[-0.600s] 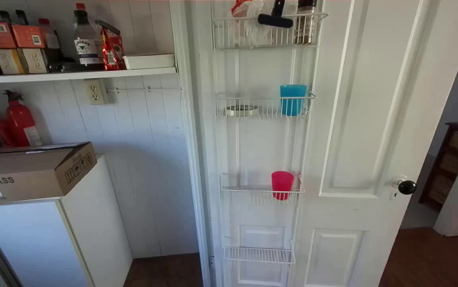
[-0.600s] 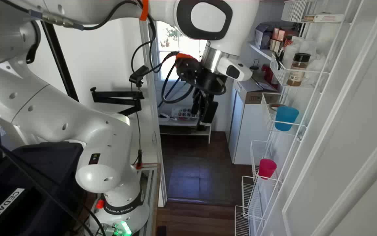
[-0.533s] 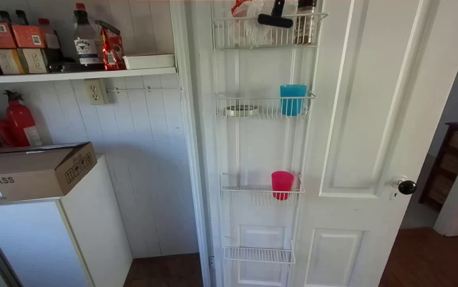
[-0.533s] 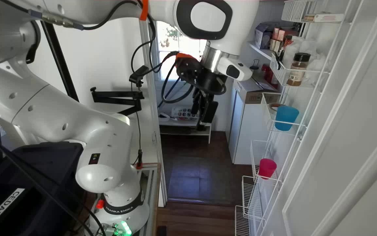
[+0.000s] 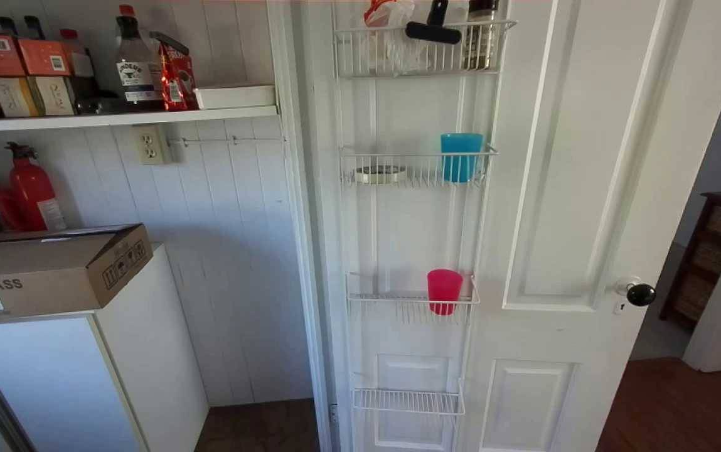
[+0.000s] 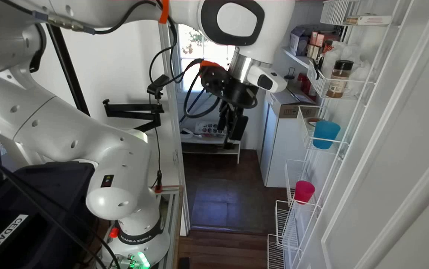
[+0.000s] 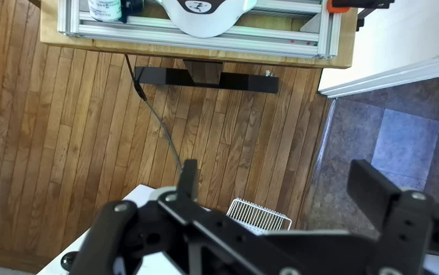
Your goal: Put the pink cup in the blue cup
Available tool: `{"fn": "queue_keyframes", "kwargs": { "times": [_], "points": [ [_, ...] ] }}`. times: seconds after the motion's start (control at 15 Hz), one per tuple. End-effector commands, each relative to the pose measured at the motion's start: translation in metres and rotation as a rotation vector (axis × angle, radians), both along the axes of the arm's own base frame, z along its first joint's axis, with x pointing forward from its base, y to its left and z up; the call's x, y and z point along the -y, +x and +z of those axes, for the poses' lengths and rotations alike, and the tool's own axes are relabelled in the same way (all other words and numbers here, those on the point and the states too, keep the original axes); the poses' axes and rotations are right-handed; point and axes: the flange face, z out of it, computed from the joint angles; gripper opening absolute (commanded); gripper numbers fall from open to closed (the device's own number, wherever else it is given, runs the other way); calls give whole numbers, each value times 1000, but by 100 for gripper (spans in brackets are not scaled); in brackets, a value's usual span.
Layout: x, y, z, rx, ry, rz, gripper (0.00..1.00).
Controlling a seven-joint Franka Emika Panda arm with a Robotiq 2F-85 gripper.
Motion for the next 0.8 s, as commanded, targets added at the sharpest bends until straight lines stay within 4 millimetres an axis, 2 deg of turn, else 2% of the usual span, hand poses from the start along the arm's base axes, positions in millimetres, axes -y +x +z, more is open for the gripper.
{"fn": "queue_keyframes", "kwargs": {
  "times": [0.0,0.07,0.33,0.73],
  "points": [
    [-9,9,-24,-17,38,-16,100],
    [-11,12,-30,-16,56,-29,100],
    [-20,35,-87,-41,180,-149,100],
    [-32,74,-149,100,377,-397,100]
  ]
}}
